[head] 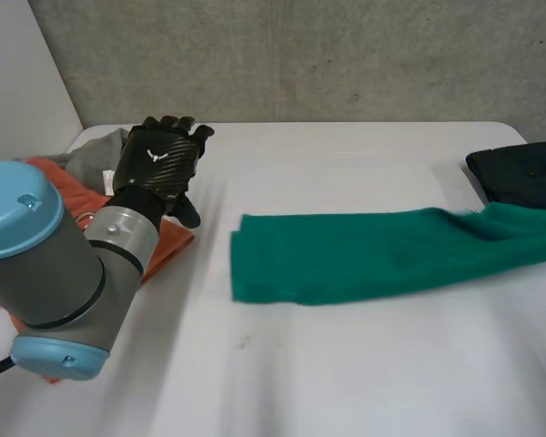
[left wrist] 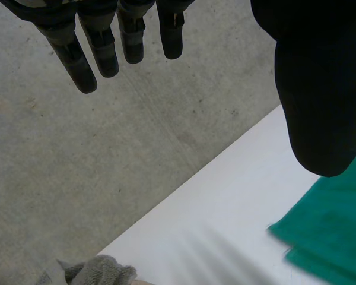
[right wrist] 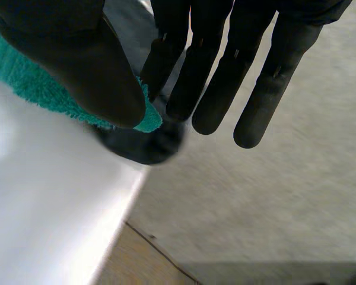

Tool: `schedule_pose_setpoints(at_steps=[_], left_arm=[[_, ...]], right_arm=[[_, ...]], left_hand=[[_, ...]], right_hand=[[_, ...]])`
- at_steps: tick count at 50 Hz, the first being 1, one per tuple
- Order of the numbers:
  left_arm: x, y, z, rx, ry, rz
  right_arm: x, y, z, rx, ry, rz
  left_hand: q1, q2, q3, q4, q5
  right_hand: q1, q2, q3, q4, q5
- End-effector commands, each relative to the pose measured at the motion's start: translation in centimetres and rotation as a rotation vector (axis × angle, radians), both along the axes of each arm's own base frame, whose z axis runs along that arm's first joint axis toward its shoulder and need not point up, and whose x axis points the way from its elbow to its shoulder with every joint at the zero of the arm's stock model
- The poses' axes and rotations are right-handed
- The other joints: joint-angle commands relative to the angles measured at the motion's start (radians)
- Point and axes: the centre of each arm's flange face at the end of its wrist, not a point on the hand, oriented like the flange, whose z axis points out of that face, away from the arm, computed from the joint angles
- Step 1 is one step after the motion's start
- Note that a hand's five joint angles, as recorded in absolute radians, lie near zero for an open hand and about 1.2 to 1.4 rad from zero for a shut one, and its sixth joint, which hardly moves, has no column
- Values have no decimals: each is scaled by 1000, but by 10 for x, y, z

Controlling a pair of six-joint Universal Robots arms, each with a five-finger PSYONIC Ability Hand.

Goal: Fold the laundry.

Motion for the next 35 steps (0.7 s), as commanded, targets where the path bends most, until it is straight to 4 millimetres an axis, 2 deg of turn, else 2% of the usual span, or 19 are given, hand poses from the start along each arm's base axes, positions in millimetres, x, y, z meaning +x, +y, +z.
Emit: schedule_pose_setpoints(at_steps=[1, 2, 3, 6, 7, 10, 11, 14, 16, 18, 19, 23, 27, 29, 30, 31, 33, 34, 35], left_arm=[[1, 1, 4, -11, 7, 2], [1, 1, 6, -14, 8, 2], [2, 1, 6, -15, 9, 3], [2, 2, 10, -26, 15, 5], [3, 1, 11, -27, 16, 6], [4, 2, 13, -31, 21, 8], [4, 2, 14, -32, 22, 9], [4, 2, 14, -32, 22, 11], [4, 2, 14, -32, 22, 9], [4, 2, 14, -32, 22, 8], [4, 2, 14, -32, 22, 8], [1, 2, 10, -25, 16, 2], [-3, 2, 10, -30, 16, -10], [-5, 2, 9, -31, 15, -15], [-6, 1, 10, -35, 17, -18], [-10, 0, 11, -42, 19, -24], [-13, -2, 13, -49, 23, -29], [-14, -2, 13, -51, 26, -32], [-20, -3, 15, -57, 30, -44]], right_arm=[[47, -1, 29, -87, 3, 139], [63, 1, 33, -101, -13, 184], [99, 9, 40, -125, -40, 288], [154, 26, 43, -149, -72, 446], [187, 41, 41, -157, -84, 548], [232, 67, 35, -165, -96, 695], [258, 87, 31, -167, -106, 793], [292, 118, 25, -170, -117, 925], [319, 146, 15, -151, -128, 1039], [335, 160, -1, -118, -130, 1094], [349, 173, -22, -69, -130, 1138], [365, 194, -52, -18, -94, 1209], [365, 192, -48, -38, -78, 1188], [364, 192, -45, -28, -92, 1164], [361, 190, -40, -20, -120, 1126], [358, 188, -34, -21, -139, 1100], [346, 175, -18, -33, -183, 1026], [326, 159, -4, -27, -230, 928], [317, 154, 0, -16, -251, 890]], left_hand=[[-38, -34, -41, -30, -49], [-38, -34, -41, -30, -49], [-38, -34, -41, -30, -49], [-38, -34, -41, -30, -49], [-38, -34, -41, -30, -49], [-38, -34, -41, -30, -49], [-38, -34, -41, -30, -49], [-38, -34, -41, -30, -49], [-38, -34, -41, -30, -49], [-38, -34, -41, -30, -49], [-38, -34, -41, -30, -49], [-38, -34, -41, -30, -49], [-38, -34, -41, -30, -49], [-38, -34, -41, -30, -49], [-38, -34, -41, -30, -49], [-38, -34, -41, -30, -49], [-38, -34, -41, -30, -49], [-38, -34, -41, -30, -49], [-38, -34, -41, -30, -49]], right_hand=[[292, 218, 207, 198, 245], [292, 218, 207, 198, 245], [292, 218, 207, 198, 245], [292, 218, 207, 198, 245], [292, 218, 207, 198, 245], [292, 218, 207, 198, 245], [292, 218, 207, 198, 245], [292, 218, 207, 198, 245], [292, 218, 207, 198, 245], [292, 218, 207, 198, 245], [292, 218, 207, 198, 245], [292, 218, 207, 198, 245], [235, 160, 150, 141, 188], [-253, -328, -339, -347, -300], [-715, -790, -800, -809, -762], [-917, -992, -1003, -1011, -964], [-929, -1004, -1015, -1023, -977], [-929, -1004, -1015, -1023, -977], [-929, -1004, -1015, -1023, -977]])
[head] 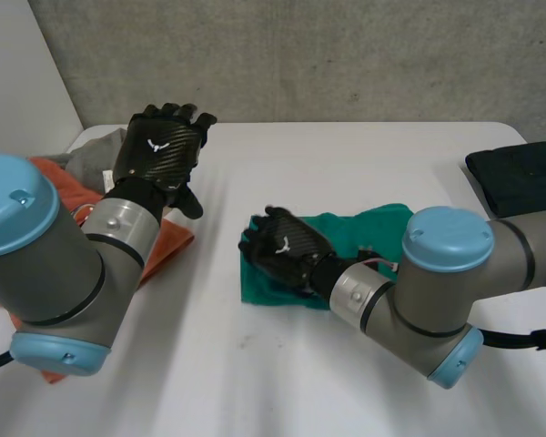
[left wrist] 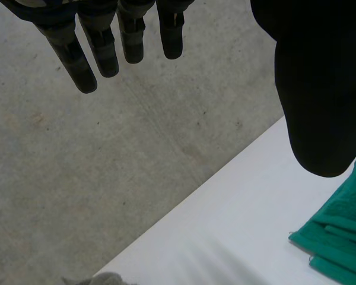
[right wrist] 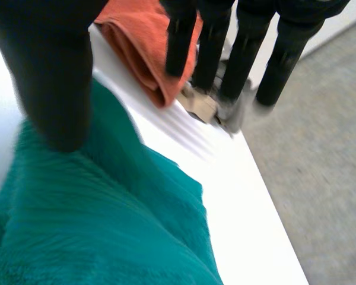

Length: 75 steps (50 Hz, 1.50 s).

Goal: Fold the laundry.

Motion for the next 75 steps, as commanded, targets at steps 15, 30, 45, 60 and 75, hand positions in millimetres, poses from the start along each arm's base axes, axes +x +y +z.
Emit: schedule_pose_setpoints(at_steps=[15, 30, 45, 60, 75], left_arm=[[-118, 33, -57, 31, -42, -340], [-91, 16, -86, 119, -181, -165], [-16, 23, -30, 93, -140, 28], [-28, 7, -14, 45, -67, 26], [-115, 11, -42, 124, 54, -272]], right_arm=[[-158, -61, 4, 296, 70, -614], [-175, -83, -12, 178, 148, -662], [-18, 8, 42, -86, 1, -80], [-24, -30, 30, 322, -238, -245], [-94, -84, 57, 609, -410, -541]], left_hand=[[-38, -34, -40, -29, -48], [-38, -33, -40, -29, -48], [-38, -34, -41, -30, -49], [-35, -31, -37, -26, -46], [-11, -7, -13, -3, -22]], right_hand=[[-317, -325, -344, -346, -321], [905, 897, 878, 876, 901], [905, 897, 878, 876, 901], [-317, -325, -344, -346, -321], [-317, -325, -344, -346, -321]])
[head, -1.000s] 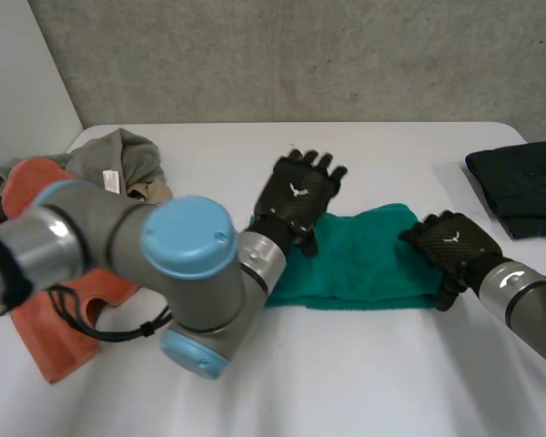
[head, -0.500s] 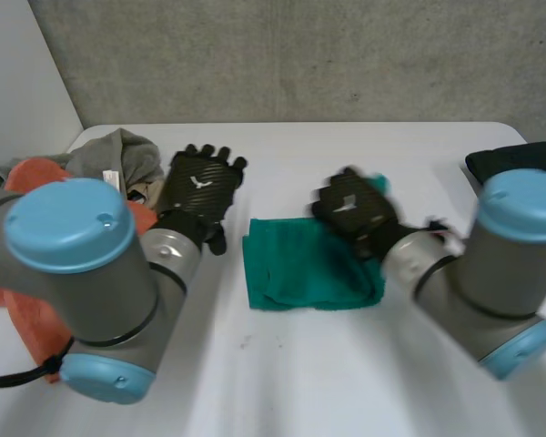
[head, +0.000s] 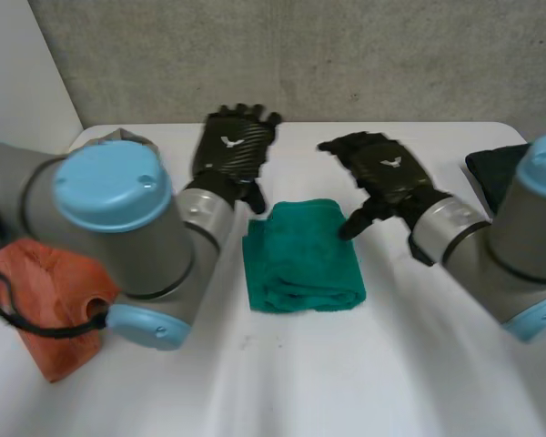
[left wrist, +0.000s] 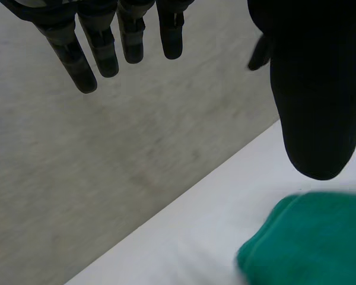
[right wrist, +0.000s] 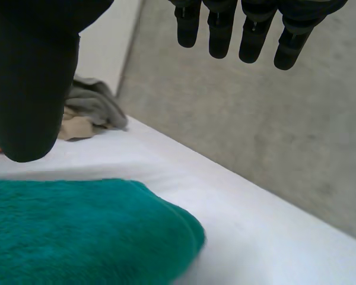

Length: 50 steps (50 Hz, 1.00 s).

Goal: Fold the laundry.

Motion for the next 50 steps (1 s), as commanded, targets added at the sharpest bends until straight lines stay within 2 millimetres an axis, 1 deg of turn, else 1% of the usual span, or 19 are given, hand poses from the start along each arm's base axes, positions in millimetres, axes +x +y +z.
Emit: schedule_pose_setpoints(at_steps=[1, 2, 7, 12, 17, 21, 24, 28, 31, 34, 35, 36, 39, 40, 43, 44, 46, 47, 50], left_arm=[[-36, 7, -34, 68, -30, -131], [-39, 5, -44, 93, -50, -129], [-36, -3, -72, 176, -130, -78], [-11, -8, -93, 264, -280, 20], [4, -4, -101, 264, -385, 86], [11, -4, -92, 229, -428, 118], [12, -3, -94, 225, -452, 116], [14, 1, -98, 238, -471, 110], [12, 5, -99, 239, -469, 96], [10, 6, -82, 210, -434, 93], [9, 6, -72, 191, -416, 94], [10, 6, -53, 158, -380, 95], [9, 7, -26, 113, -316, 73], [7, 9, -11, 84, -271, 38], [2, 14, 6, 55, -212, -41], [0, 17, 16, 43, -176, -100], [0, 18, 27, 34, -141, -153], [1, 18, 32, 32, -124, -178], [3, 18, 45, 50, -61, -282]], right_arm=[[-14, -21, -23, 194, 39, -64], [-13, -23, -27, 214, 49, -63], [-9, -29, -42, 296, 73, -50], [-5, -33, -55, 313, 89, -33], [14, -19, -69, 330, 112, 18], [24, -14, -86, 334, 159, 46], [26, -13, -95, 312, 207, 55], [27, -14, -99, 264, 281, 45], [27, -15, -92, 211, 317, 36], [28, -13, -70, 129, 342, 21], [28, -13, -62, 103, 344, 17], [26, -10, -48, 61, 349, 8], [23, -4, -35, 16, 352, 2], [22, 2, -32, -4, 356, 5], [22, 15, -36, -29, 364, 18], [25, 28, -43, -39, 374, 43], [27, 43, -51, -49, 388, 70], [27, 57, -59, -55, 404, 95], [24, 73, -75, -76, 416, 116]], left_hand=[[-12, -7, -13, -3, -22], [-12, -7, -13, -3, -22], [-12, -7, -13, -3, -22], [-20, -16, -22, -12, -31], [-15, -10, -16, -6, -25], [-12, -7, -13, -3, -22], [-9, -4, -10, 0, -19], [0, 5, -2, 9, -10], [-12, -7, -13, -3, -22], [-15, -10, -16, -6, -25], [-15, -10, -16, -6, -25], [-17, -13, -19, -9, -28], [-18, -13, -19, -9, -28], [-18, -13, -19, -9, -28], [-15, -10, -16, -6, -25], [-15, -10, -16, -6, -25], [-12, -7, -13, -3, -22], [-12, -7, -13, -3, -22], [-12, -7, -13, -3, -22]], right_hand=[[-56, -43, -40, -40, -47], [-56, -43, -40, -40, -47], [-56, -43, -40, -40, -47], [-56, -43, -40, -40, -47], [-56, -43, -40, -40, -47], [-56, -43, -40, -40, -47], [-56, -43, -40, -40, -47], [-56, -43, -40, -40, -47], [-56, -43, -40, -40, -47], [-56, -43, -40, -40, -47], [-56, -43, -40, -40, -47], [-56, -43, -40, -40, -47], [-56, -43, -40, -40, -47], [-56, -43, -40, -40, -47], [-56, -43, -40, -40, -47], [-56, -43, -40, -40, -47], [-56, -43, -40, -40, -47], [-56, -43, -40, -40, -47], [-56, -43, -40, -40, -47]])
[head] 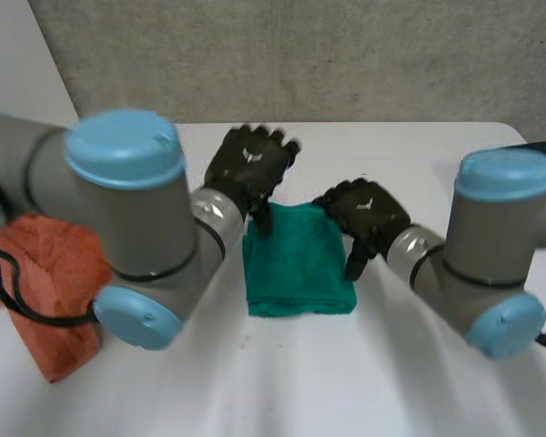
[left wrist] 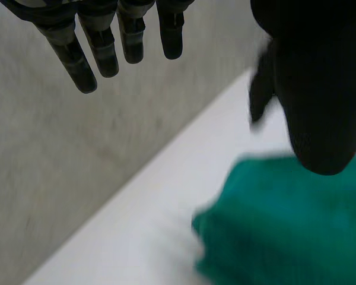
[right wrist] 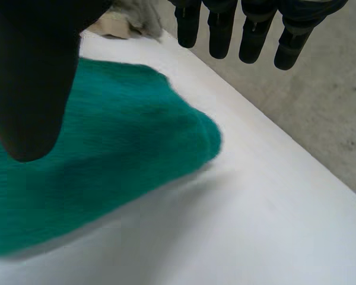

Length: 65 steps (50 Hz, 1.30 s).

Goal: Fold the laundry.

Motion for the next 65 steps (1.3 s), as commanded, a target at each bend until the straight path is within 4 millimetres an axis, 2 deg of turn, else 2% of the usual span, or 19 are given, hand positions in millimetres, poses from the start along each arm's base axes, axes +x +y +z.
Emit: schedule_pose_setpoints(at_steps=[1, 7, 12, 21, 29, 32, 41, 44, 45, 46, 47, 51, 53, 55, 56, 57, 59, 64, 65], left_arm=[[1, 5, 34, 48, 157, -250], [1, 6, 38, 111, 216, -332], [1, 4, 29, 134, 206, -323], [1, 4, 27, 138, 206, -323], [2, 3, 28, 135, 208, -320], [2, 3, 27, 137, 208, -320], [4, 2, 26, 143, 208, -314], [6, -2, 26, 145, 209, -305], [7, -3, 25, 146, 209, -302], [8, -3, 25, 146, 209, -300], [8, -4, 25, 148, 210, -297], [9, -3, 23, 151, 207, -296], [9, -4, 23, 152, 208, -295], [10, -5, 23, 152, 208, -293], [10, -5, 23, 152, 208, -293], [10, -5, 23, 152, 208, -293], [10, -4, 22, 157, 207, -292], [11, -4, 23, 154, 208, -291], [11, -4, 24, 153, 209, -291]], right_arm=[[0, 49, -36, -29, 33, 84], [5, 54, -48, -89, 3, 102], [13, 45, -64, -106, -3, 107], [21, 32, -72, -125, 4, 108], [26, 23, -67, -164, 2, 113], [28, 21, -70, -162, 3, 116], [37, 4, -71, -186, -15, 114], [39, 1, -70, -189, -18, 110], [39, 1, -70, -187, -19, 107], [38, 1, -69, -186, -19, 102], [37, 2, -69, -185, -19, 102], [37, 2, -65, -188, -24, 101], [37, 2, -65, -191, -24, 101], [38, 1, -67, -191, -22, 106], [38, 0, -68, -190, -23, 109], [40, 0, -69, -192, -27, 116], [40, -2, -69, -200, -24, 115], [46, -15, -49, -256, -67, 94], [44, -24, -39, -279, -86, 78]], left_hand=[[-6, -1, -8, 3, -16], [0, 5, -2, 9, -10], [0, 5, -2, 9, -10], [-3, 2, -5, 6, -13], [-3, 2, -5, 6, -13], [-3, 2, -4, 6, -13], [0, 5, -2, 9, -10], [0, 5, -2, 9, -10], [0, 5, -2, 9, -10], [0, 5, -2, 9, -10], [0, 5, -2, 9, -10], [0, 5, -2, 9, -10], [0, 5, -2, 9, -10], [0, 5, -2, 9, -10], [3, 8, 1, 12, -7], [3, 8, 1, 12, -7], [0, 5, -2, 9, -10], [0, 5, -2, 9, -10], [0, 5, -2, 9, -10]], right_hand=[[-56, -42, -40, -37, -47], [-56, -42, -40, -37, -47], [-56, -42, -40, -37, -47], [-56, -42, -40, -37, -47], [16, 29, 32, 35, 25], [107, 120, 123, 126, 116], [676, 689, 692, 695, 685], [554, 567, 570, 573, 563], [440, 453, 456, 459, 449], [186, 199, 202, 205, 195], [122, 136, 139, 142, 132], [130, 144, 147, 150, 140], [171, 185, 188, 191, 181], [320, 334, 337, 340, 330], [469, 483, 486, 489, 479], [823, 836, 839, 842, 832], [1164, 1178, 1181, 1183, 1174], [1166, 1179, 1182, 1185, 1175], [1166, 1179, 1182, 1185, 1175]])
